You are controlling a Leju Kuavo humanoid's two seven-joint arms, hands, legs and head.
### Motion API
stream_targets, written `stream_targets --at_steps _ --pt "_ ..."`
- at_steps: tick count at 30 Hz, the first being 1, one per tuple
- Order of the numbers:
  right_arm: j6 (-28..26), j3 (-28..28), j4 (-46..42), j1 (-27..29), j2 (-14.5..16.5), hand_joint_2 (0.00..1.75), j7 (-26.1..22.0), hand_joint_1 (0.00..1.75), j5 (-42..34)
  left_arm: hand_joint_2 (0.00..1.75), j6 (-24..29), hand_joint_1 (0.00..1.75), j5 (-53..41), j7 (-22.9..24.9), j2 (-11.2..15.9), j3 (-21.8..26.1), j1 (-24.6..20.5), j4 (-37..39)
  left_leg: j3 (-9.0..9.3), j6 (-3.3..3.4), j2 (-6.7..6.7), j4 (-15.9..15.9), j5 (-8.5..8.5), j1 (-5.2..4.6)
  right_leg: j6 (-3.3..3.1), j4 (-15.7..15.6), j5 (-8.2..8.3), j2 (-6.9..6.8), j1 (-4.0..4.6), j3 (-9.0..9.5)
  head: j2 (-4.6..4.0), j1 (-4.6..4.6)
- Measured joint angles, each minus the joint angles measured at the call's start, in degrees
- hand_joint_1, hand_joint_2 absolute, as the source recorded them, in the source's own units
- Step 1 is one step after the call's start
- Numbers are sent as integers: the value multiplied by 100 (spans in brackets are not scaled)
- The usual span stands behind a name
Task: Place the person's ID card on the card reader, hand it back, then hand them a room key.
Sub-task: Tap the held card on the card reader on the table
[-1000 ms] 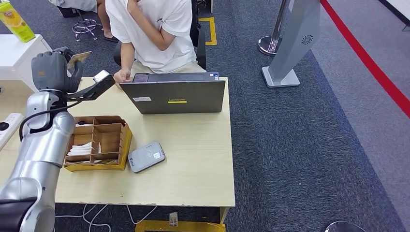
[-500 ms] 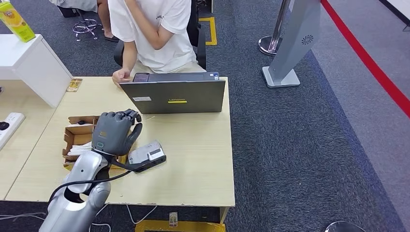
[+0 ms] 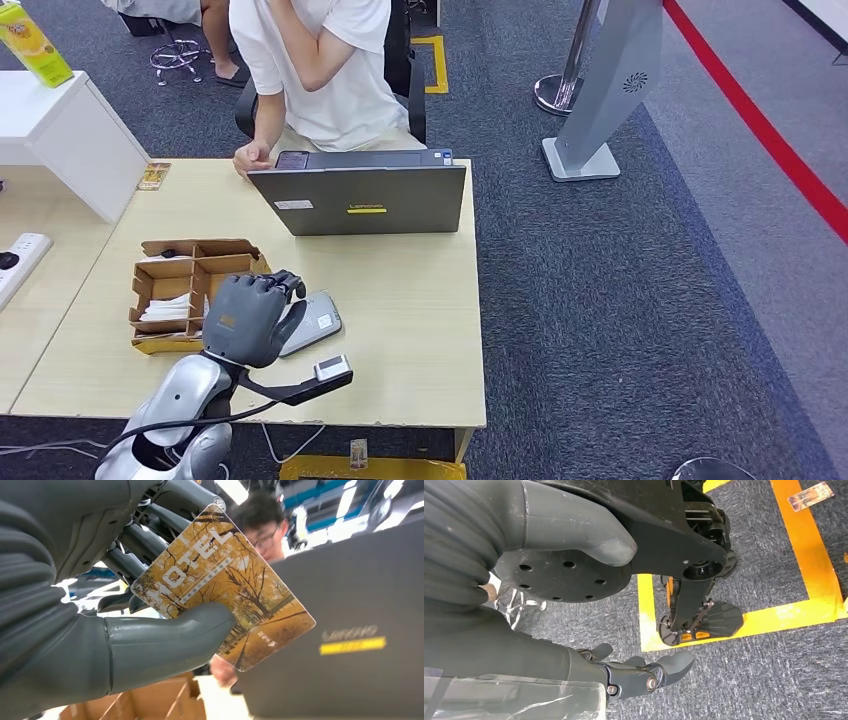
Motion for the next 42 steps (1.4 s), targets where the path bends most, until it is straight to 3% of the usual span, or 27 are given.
stream_targets --at_steps 13,33,42 --pt "0 -59 0 2 2 175 18 0 128 175 -413 175 -312 715 -11 23 -172 973 0 -1 0 1 0 -1 0 0 0 0 1 -1 0 -1" --pt "19 -76 0 5 19 175 65 0 247 175 -495 175 -429 903 -114 161 -333 1832 0 -3 0 1 2 0 -1 0 0 0 0 -1 0 -2" --pt "101 -76 0 2 19 175 103 0 435 175 -1020 175 544 91 -244 144 -736 2628 9 -5 -2 0 4 -1 -1 1 1 -2 1 10 0 -2"
